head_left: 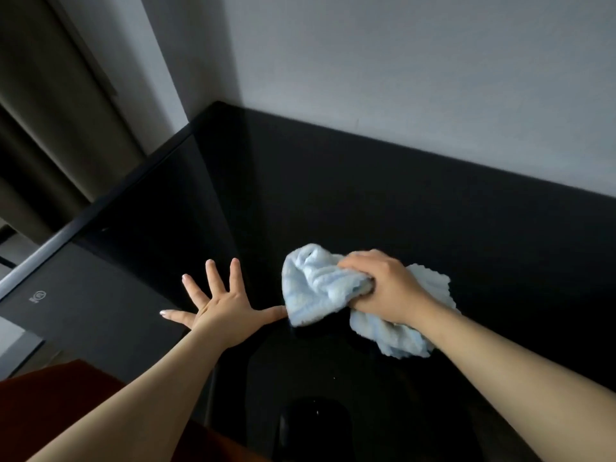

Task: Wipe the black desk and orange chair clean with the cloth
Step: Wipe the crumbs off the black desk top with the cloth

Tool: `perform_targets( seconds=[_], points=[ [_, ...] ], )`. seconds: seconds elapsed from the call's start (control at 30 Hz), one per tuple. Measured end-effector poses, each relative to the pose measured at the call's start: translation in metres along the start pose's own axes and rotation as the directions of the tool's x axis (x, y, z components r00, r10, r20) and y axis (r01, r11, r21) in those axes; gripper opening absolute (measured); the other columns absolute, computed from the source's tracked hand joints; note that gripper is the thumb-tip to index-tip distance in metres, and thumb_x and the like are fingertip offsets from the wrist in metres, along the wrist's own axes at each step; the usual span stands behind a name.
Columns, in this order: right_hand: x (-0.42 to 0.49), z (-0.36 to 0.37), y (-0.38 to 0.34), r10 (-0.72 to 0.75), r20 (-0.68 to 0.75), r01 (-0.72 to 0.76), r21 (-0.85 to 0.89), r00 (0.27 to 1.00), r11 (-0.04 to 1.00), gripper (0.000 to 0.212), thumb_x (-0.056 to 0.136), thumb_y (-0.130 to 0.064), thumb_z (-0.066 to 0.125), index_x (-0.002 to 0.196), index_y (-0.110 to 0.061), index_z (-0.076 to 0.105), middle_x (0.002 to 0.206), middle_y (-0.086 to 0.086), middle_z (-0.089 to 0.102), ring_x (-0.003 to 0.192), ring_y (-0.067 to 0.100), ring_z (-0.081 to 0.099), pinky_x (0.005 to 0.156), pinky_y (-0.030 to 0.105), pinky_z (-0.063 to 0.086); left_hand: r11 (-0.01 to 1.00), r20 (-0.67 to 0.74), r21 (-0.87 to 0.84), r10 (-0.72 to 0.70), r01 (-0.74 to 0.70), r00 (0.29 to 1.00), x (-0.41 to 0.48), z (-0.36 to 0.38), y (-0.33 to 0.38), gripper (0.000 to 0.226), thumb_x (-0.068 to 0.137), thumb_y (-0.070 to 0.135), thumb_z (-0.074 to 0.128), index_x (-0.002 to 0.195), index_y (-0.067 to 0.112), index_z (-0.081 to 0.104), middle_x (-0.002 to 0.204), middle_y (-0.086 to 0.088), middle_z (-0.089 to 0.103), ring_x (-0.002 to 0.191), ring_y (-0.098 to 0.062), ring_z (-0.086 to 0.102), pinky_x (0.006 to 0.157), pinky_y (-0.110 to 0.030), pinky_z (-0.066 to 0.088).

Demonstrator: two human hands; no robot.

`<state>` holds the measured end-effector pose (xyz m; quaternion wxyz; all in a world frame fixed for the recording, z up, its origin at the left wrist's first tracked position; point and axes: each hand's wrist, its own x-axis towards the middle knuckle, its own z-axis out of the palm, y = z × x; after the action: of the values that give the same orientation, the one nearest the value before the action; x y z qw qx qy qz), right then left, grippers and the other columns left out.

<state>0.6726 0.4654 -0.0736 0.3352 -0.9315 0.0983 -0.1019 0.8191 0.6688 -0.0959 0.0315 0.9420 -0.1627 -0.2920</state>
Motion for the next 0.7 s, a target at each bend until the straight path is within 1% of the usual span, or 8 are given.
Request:
perform_targets(
  seconds=[0.07, 0.13, 0.27, 0.33, 0.43, 0.53, 0.63, 0.7],
  points=[
    [0.015, -0.027, 0.02, 0.23, -0.201, -0.241, -0.029, 0.952, 0.97, 0.035, 0.077, -0.021, 0.069, 0.111, -0.023, 0.066, 0.112, -0.009, 0.062, 0.105, 0.02, 0.058, 0.089, 0.03, 0.043, 1.0, 0.006, 0.0, 0.005, -0.005, 1.0, 0.0, -0.001, 0.0, 0.131, 0.044, 0.096, 0.04, 0.141, 0.038, -0.026, 0.149, 0.001, -0.037, 0.133, -0.039, -0.036, 0.095, -0.077, -0.008],
    [0.028, -0.061, 0.047, 0.444, -0.41, -0.543, -0.164, 0.797, 0.823, 0.022, 0.081, -0.029, 0.055, 0.102, -0.026, 0.063, 0.107, -0.003, 0.065, 0.099, 0.026, 0.06, 0.087, 0.039, 0.049, 1.0, 0.016, 0.0, 0.009, -0.009, 1.0, 0.0, -0.001, -0.001, 0.13, 0.044, 0.096, 0.039, 0.14, 0.038, -0.026, 0.149, 0.001, -0.038, 0.133, -0.039, -0.036, 0.095, -0.076, -0.009],
    [0.02, -0.057, 0.056, 0.62, -0.476, -0.778, -0.302, 0.624, 0.551, 0.021, 0.078, -0.032, 0.049, 0.097, -0.026, 0.053, 0.107, -0.001, 0.058, 0.101, 0.033, 0.054, 0.082, 0.047, 0.045, 1.0, 0.024, 0.005, 0.007, -0.007, 1.0, -0.001, -0.002, 0.0, 0.131, 0.042, 0.097, 0.038, 0.14, 0.038, -0.027, 0.149, 0.001, -0.038, 0.133, -0.039, -0.035, 0.095, -0.076, -0.008],
    [0.009, -0.027, 0.038, 0.552, -0.458, -0.712, -0.353, 0.697, 0.606, 0.027, 0.076, -0.032, 0.051, 0.102, -0.027, 0.052, 0.112, 0.0, 0.056, 0.108, 0.033, 0.052, 0.082, 0.045, 0.045, 1.0, 0.028, 0.003, 0.008, -0.008, 1.0, 0.0, -0.002, 0.0, 0.132, 0.041, 0.098, 0.037, 0.14, 0.039, -0.027, 0.149, 0.001, -0.037, 0.134, -0.039, -0.035, 0.095, -0.076, -0.008],
    [-0.015, 0.019, -0.005, 0.329, -0.273, -0.416, -0.383, 0.904, 0.825, 0.031, 0.073, -0.035, 0.047, 0.103, -0.029, 0.057, 0.109, -0.005, 0.059, 0.109, 0.028, 0.053, 0.083, 0.044, 0.047, 1.0, 0.031, 0.012, 0.012, -0.013, 0.999, -0.003, -0.003, 0.0, 0.132, 0.041, 0.098, 0.037, 0.14, 0.038, -0.026, 0.15, 0.0, -0.036, 0.134, -0.04, -0.034, 0.095, -0.077, -0.007],
    [-0.026, 0.026, -0.027, 0.213, -0.172, -0.223, -0.042, 0.962, 0.974, 0.032, 0.073, -0.026, 0.063, 0.105, -0.025, 0.063, 0.105, -0.006, 0.063, 0.099, 0.02, 0.059, 0.082, 0.042, 0.051, 1.0, 0.021, 0.027, 0.013, -0.014, 1.0, -0.004, -0.004, 0.0, 0.131, 0.042, 0.098, 0.037, 0.141, 0.038, -0.025, 0.15, 0.0, -0.036, 0.134, -0.039, -0.033, 0.096, -0.077, -0.006],
    [-0.005, -0.019, 0.008, 0.427, -0.51, -0.504, -0.016, 0.747, 0.864, 0.015, 0.079, -0.035, 0.053, 0.09, -0.029, 0.059, 0.093, -0.005, 0.064, 0.083, 0.018, 0.063, 0.072, 0.039, 0.054, 1.0, 0.049, 0.023, 0.014, -0.015, 0.999, -0.004, -0.006, 0.001, 0.134, 0.036, 0.099, 0.033, 0.14, 0.039, -0.027, 0.149, 0.0, -0.037, 0.134, -0.04, -0.033, 0.096, -0.077, -0.005],
    [-0.003, -0.056, 0.047, 0.583, -0.618, -0.785, -0.091, 0.528, 0.613, 0.039, 0.081, -0.038, 0.056, 0.118, -0.027, 0.051, 0.128, 0.006, 0.052, 0.11, 0.034, 0.052, 0.089, 0.047, 0.044, 0.999, 0.074, 0.032, 0.013, -0.015, 0.997, -0.004, -0.007, 0.001, 0.136, 0.032, 0.1, 0.029, 0.138, 0.04, -0.029, 0.148, 0.0, -0.038, 0.134, -0.04, -0.034, 0.096, -0.076, -0.005]
  ],
)
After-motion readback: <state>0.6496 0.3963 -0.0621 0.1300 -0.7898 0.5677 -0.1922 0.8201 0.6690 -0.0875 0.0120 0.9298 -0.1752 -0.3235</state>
